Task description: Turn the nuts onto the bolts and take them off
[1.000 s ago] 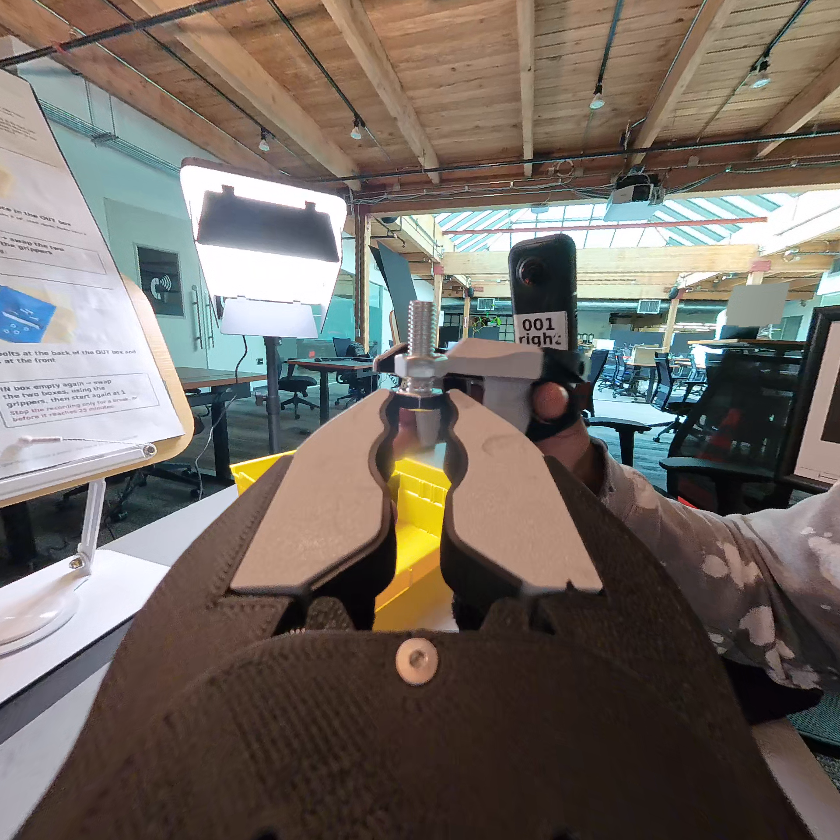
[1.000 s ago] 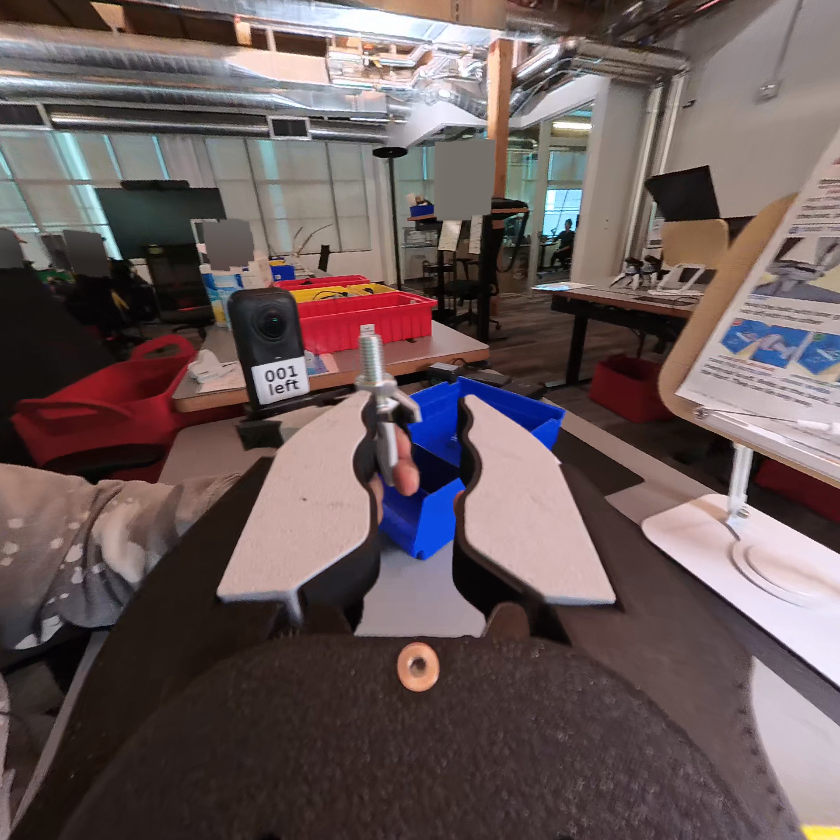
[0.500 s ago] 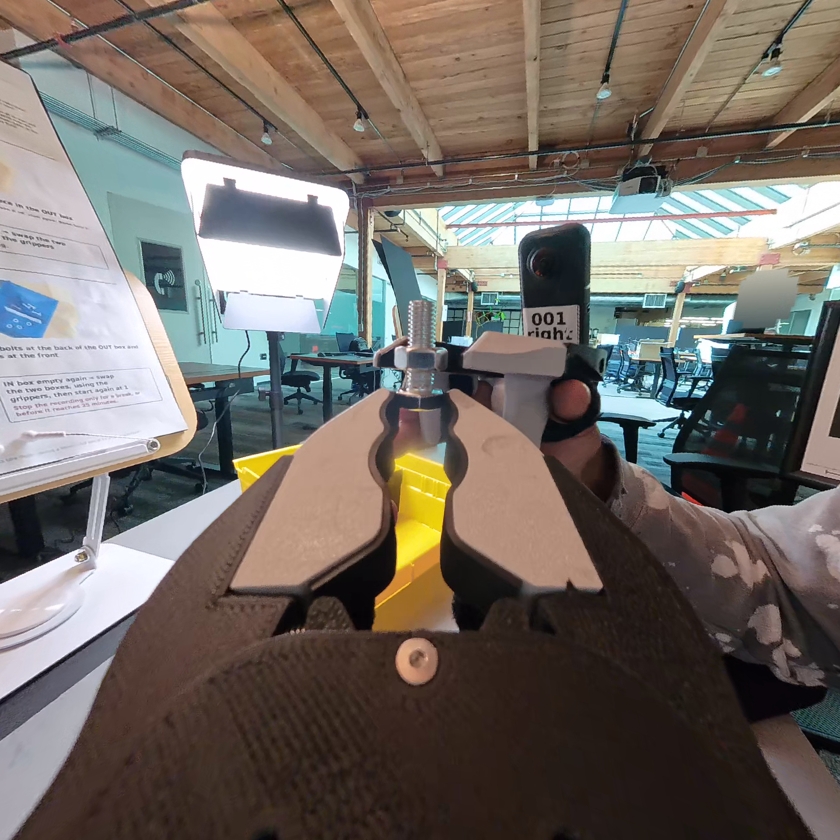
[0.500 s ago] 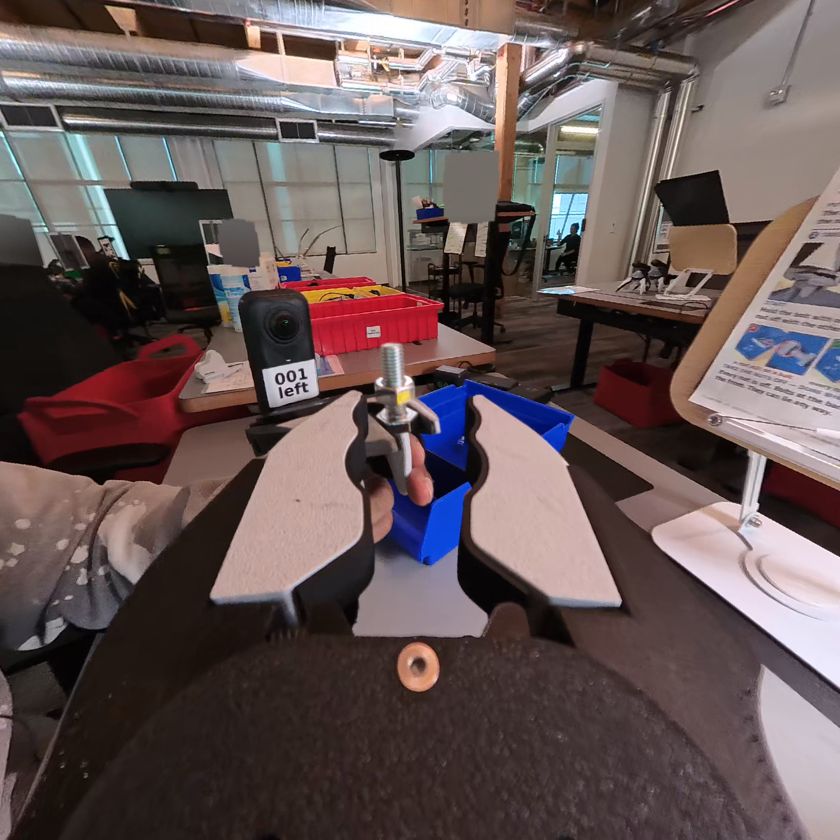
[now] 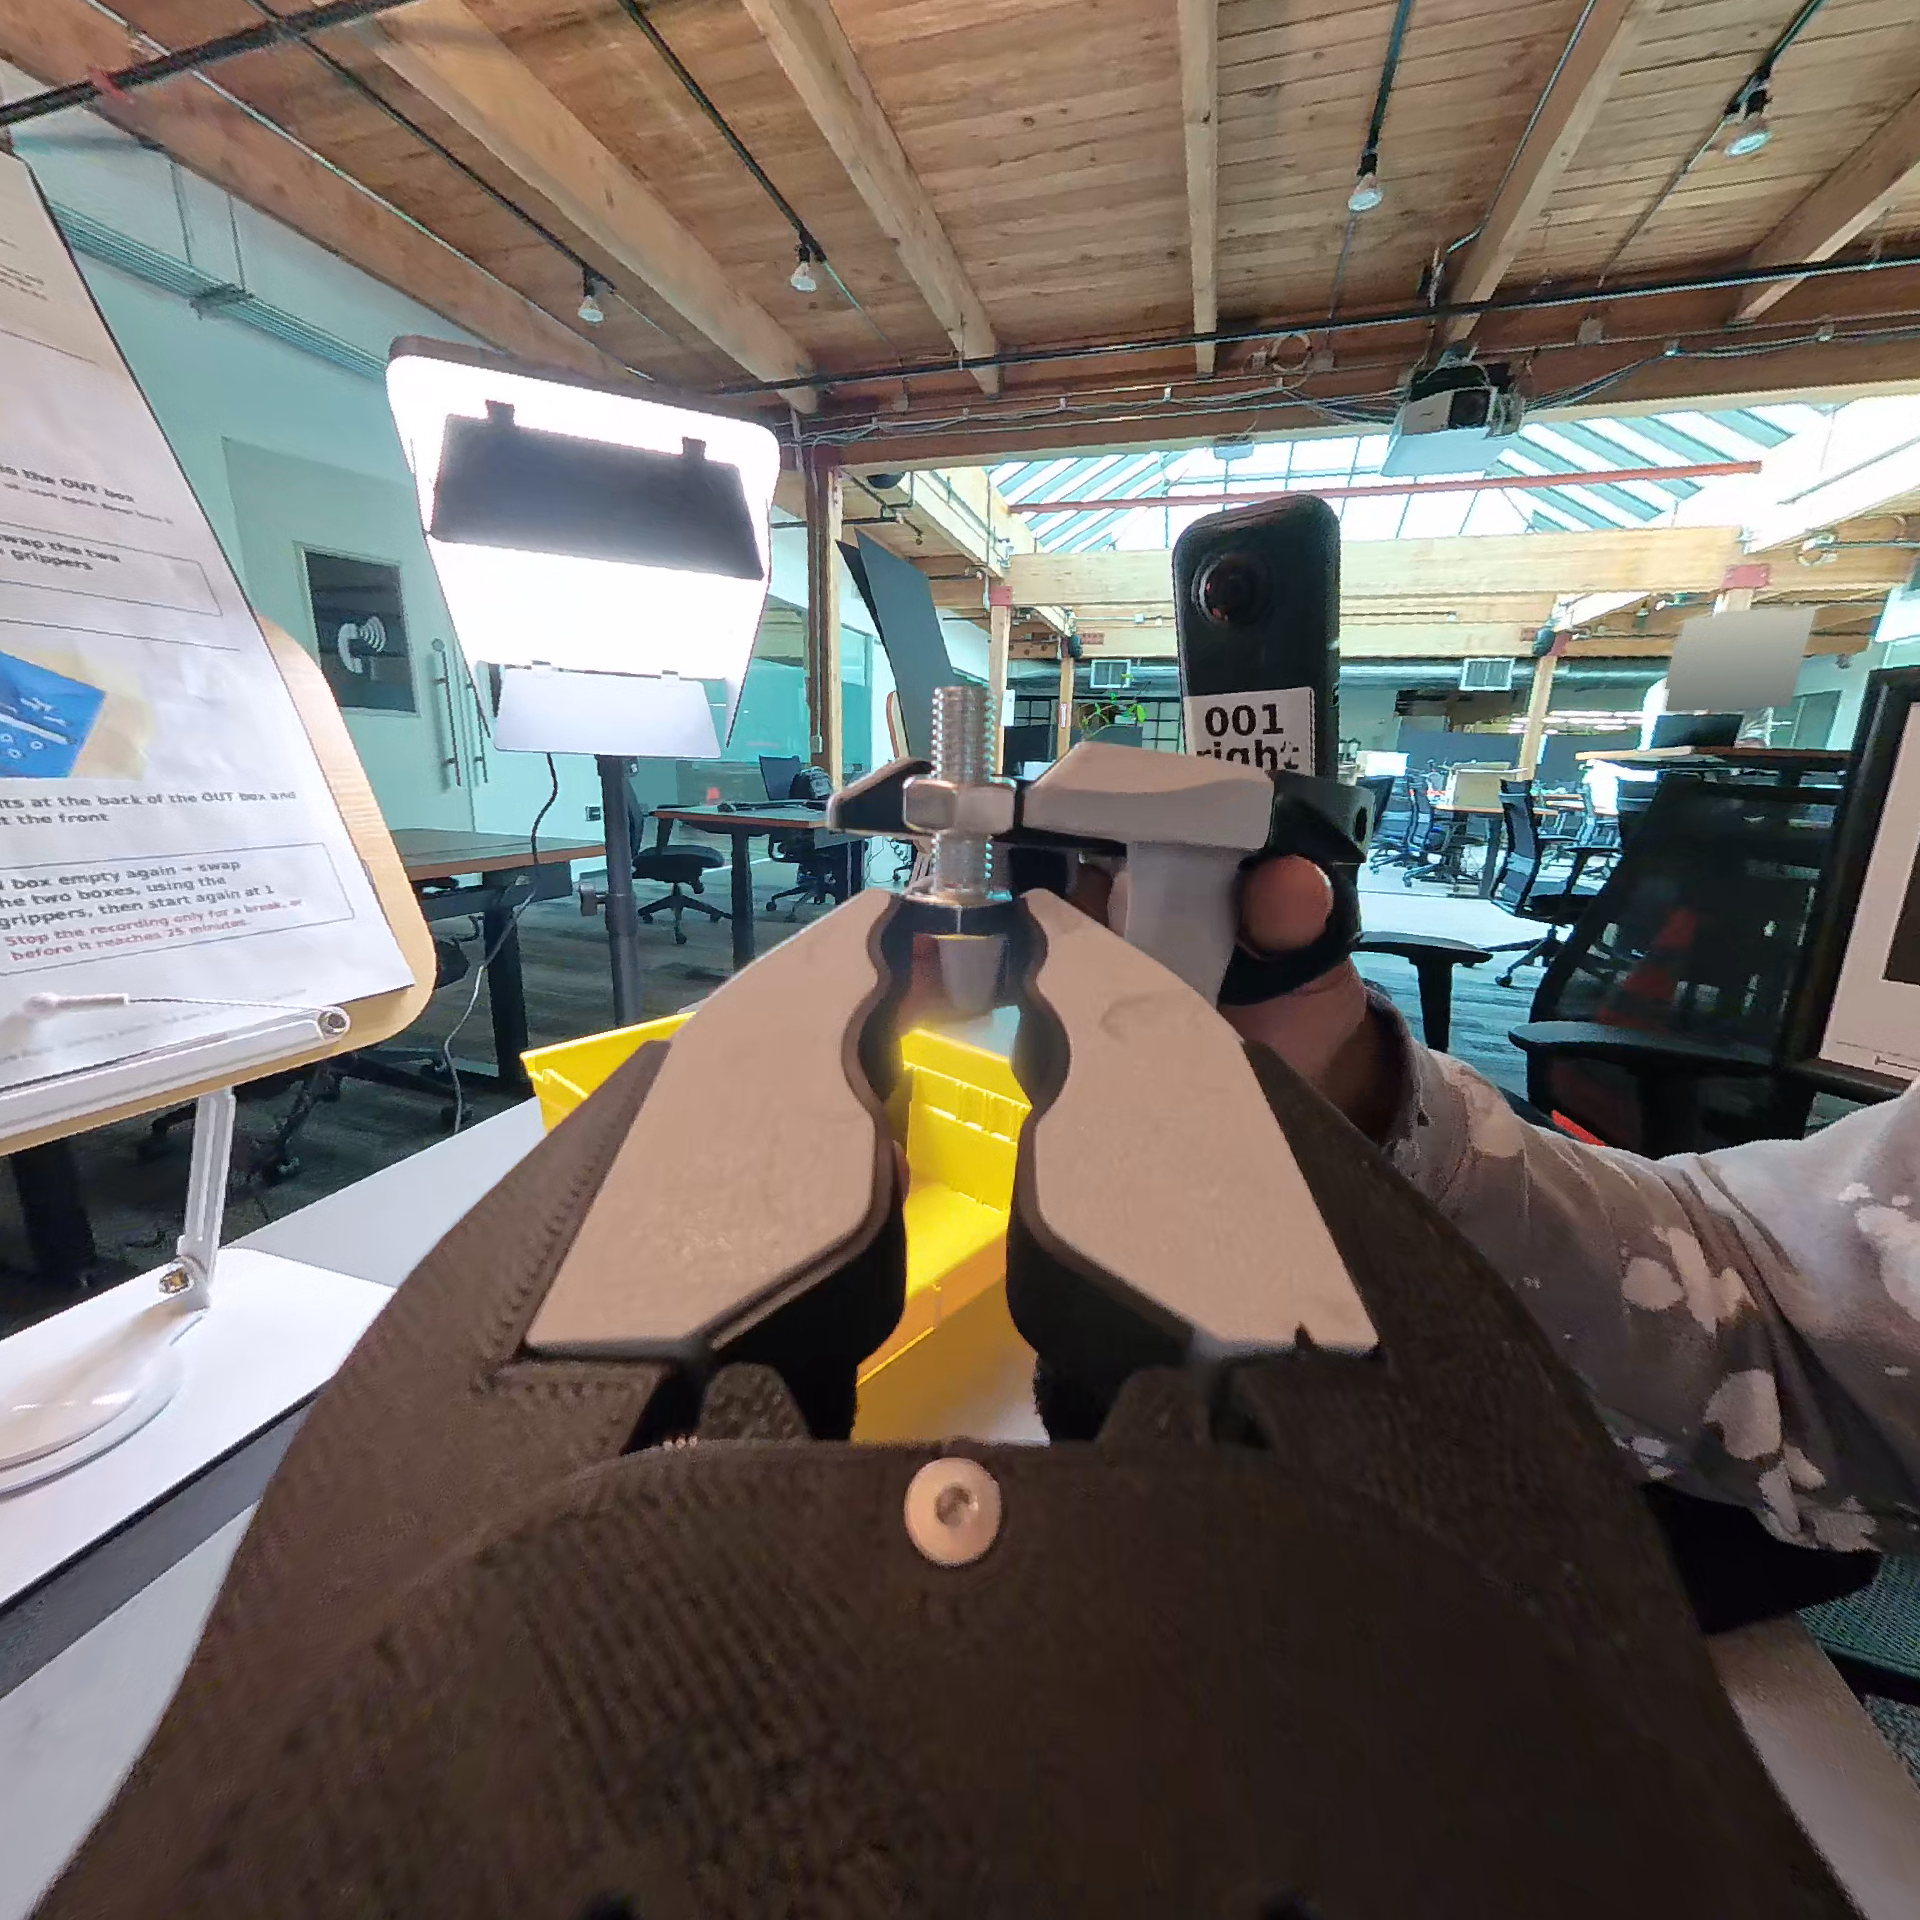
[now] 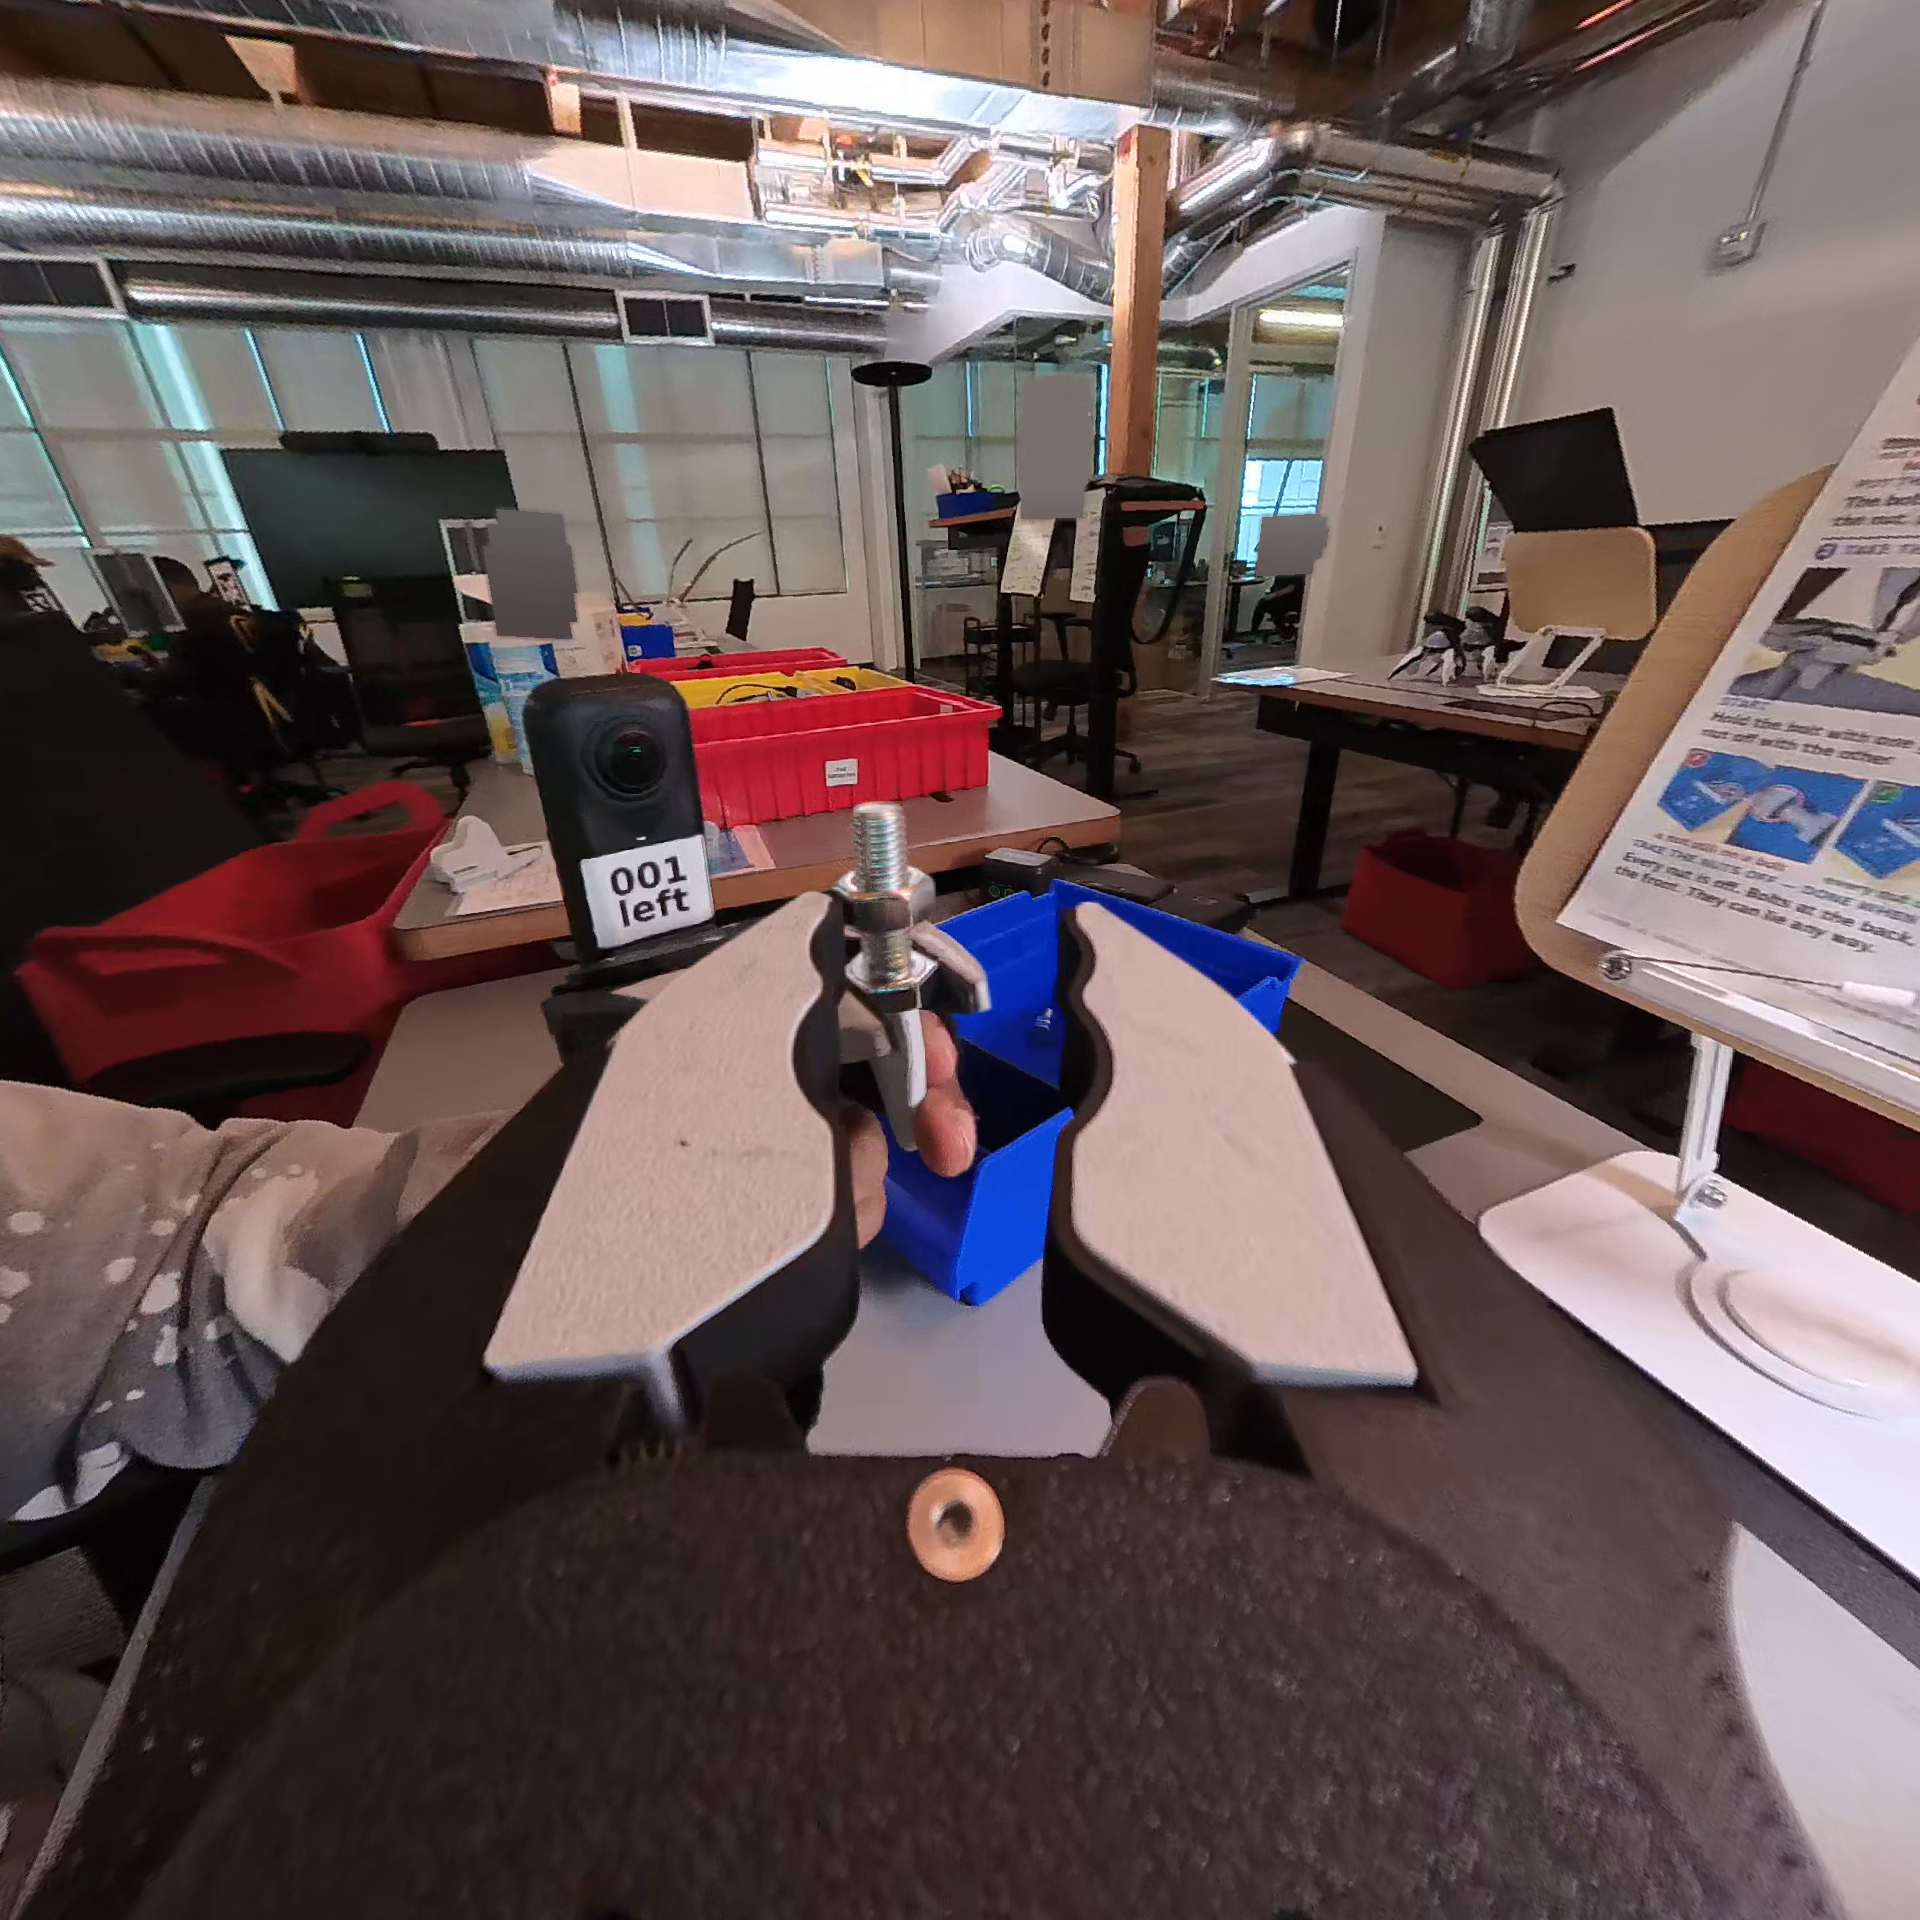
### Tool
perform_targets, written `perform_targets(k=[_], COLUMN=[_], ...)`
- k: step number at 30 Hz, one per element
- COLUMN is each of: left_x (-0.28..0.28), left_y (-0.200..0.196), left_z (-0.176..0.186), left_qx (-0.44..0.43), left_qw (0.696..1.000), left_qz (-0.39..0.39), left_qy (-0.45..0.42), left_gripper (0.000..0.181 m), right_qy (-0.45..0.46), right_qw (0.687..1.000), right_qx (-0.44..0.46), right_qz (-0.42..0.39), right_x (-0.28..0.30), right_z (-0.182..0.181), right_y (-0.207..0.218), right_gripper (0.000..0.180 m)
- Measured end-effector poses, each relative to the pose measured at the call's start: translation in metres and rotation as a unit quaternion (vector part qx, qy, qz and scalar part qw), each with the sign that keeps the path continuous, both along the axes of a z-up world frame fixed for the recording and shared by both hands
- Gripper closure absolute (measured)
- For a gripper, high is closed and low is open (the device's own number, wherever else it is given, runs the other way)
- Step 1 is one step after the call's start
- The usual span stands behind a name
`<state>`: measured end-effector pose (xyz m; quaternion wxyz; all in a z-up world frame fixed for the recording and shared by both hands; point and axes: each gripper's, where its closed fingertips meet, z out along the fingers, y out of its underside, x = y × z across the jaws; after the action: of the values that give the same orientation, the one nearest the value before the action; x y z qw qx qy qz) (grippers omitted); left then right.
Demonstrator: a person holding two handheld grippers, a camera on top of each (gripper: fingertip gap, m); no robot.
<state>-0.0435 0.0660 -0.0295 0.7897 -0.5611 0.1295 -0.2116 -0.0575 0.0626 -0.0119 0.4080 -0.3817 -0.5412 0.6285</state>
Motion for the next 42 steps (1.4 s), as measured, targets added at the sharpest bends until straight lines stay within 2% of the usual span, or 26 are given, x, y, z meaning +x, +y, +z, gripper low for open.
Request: perform_targets(k=[1, 3, 7, 11, 14, 15, 17, 19, 25, 27, 28, 29, 32, 36, 39, 40, 41, 42], left_x=[-0.001, -0.003, -0.004, -0.001, -0.002, -0.003, -0.006, -0.007, 0.001, 0.001, -0.002, -0.003, -0.006, -0.003, 0.0, -0.002, -0.006, -0.007], left_y=[0.0, -0.004, -0.003, 0.002, 0.001, -0.002, -0.004, -0.004, 0.001, 0.0, 0.0, -0.004, -0.004, 0.001, 0.002, 0.003, 0.002, -0.002], left_z=[0.0, 0.004, 0.005, -0.002, -0.001, 0.002, 0.005, 0.006, -0.002, -0.001, 0.0, 0.003, 0.005, -0.001, -0.003, -0.003, -0.002, 0.002], left_qx=[-0.002, 0.008, 0.005, -0.006, -0.005, 0.005, 0.007, 0.007, -0.005, -0.004, 0.0, 0.01, 0.011, -0.002, -0.003, -0.006, -0.001, 0.01], left_qw=[1.0, 1.0, 1.0, 1.0, 1.0, 1.0, 1.0, 1.0, 1.0, 1.0, 1.0, 1.0, 1.0, 1.0, 1.0, 1.0, 1.0, 1.0], left_qz=[0.002, -0.008, 0.001, 0.005, 0.007, -0.003, 0.003, 0.007, 0.002, 0.005, 0.006, -0.004, 0.009, 0.008, 0.011, 0.018, 0.02, 0.015], left_qy=[-0.002, -0.008, -0.001, 0.005, 0.0, -0.006, -0.007, -0.003, 0.003, 0.002, -0.005, -0.011, -0.004, -0.007, -0.004, -0.005, -0.011, -0.016], left_gripper=[0.162, 0.162, 0.162, 0.162, 0.162, 0.162, 0.162, 0.162, 0.162, 0.162, 0.162, 0.162, 0.162, 0.162, 0.162, 0.162, 0.162, 0.162], right_qy=[0.0, 0.002, 0.006, 0.006, 0.006, 0.005, 0.013, 0.01, 0.012, 0.012, 0.008, 0.012, 0.011, 0.013, 0.01, 0.01, 0.006, 0.015], right_qw=[1.0, 0.998, 1.0, 1.0, 1.0, 0.999, 0.998, 0.999, 1.0, 1.0, 1.0, 0.998, 0.999, 1.0, 1.0, 1.0, 0.999, 0.998], right_qx=[-0.006, -0.012, -0.012, 0.001, -0.006, -0.013, -0.002, -0.009, 0.0, 0.0, -0.008, -0.009, -0.009, 0.002, 0.003, -0.002, -0.015, -0.017], right_qz=[-0.002, -0.059, -0.021, 0.004, -0.005, -0.039, -0.058, -0.031, 0.0, -0.009, -0.028, -0.057, -0.049, -0.011, -0.018, -0.02, -0.04, -0.065], right_x=[0.0, -0.001, 0.003, 0.0, 0.0, -0.001, 0.002, 0.004, 0.001, 0.001, 0.0, 0.0, 0.003, 0.001, -0.002, -0.001, -0.001, -0.001], right_z=[0.0, 0.0, 0.002, 0.001, 0.001, 0.002, 0.002, 0.005, 0.004, 0.003, 0.003, 0.004, 0.005, 0.004, 0.002, 0.002, 0.002, 0.004], right_y=[0.004, 0.028, 0.019, -0.003, 0.005, 0.018, 0.03, 0.022, -0.005, 0.002, 0.011, 0.024, 0.027, 0.001, 0.001, 0.005, 0.015, 0.025], right_gripper=[0.155, 0.169, 0.148, 0.14, 0.161, 0.168, 0.162, 0.15, 0.141, 0.143, 0.162, 0.166, 0.154, 0.143, 0.143, 0.145, 0.164, 0.166])
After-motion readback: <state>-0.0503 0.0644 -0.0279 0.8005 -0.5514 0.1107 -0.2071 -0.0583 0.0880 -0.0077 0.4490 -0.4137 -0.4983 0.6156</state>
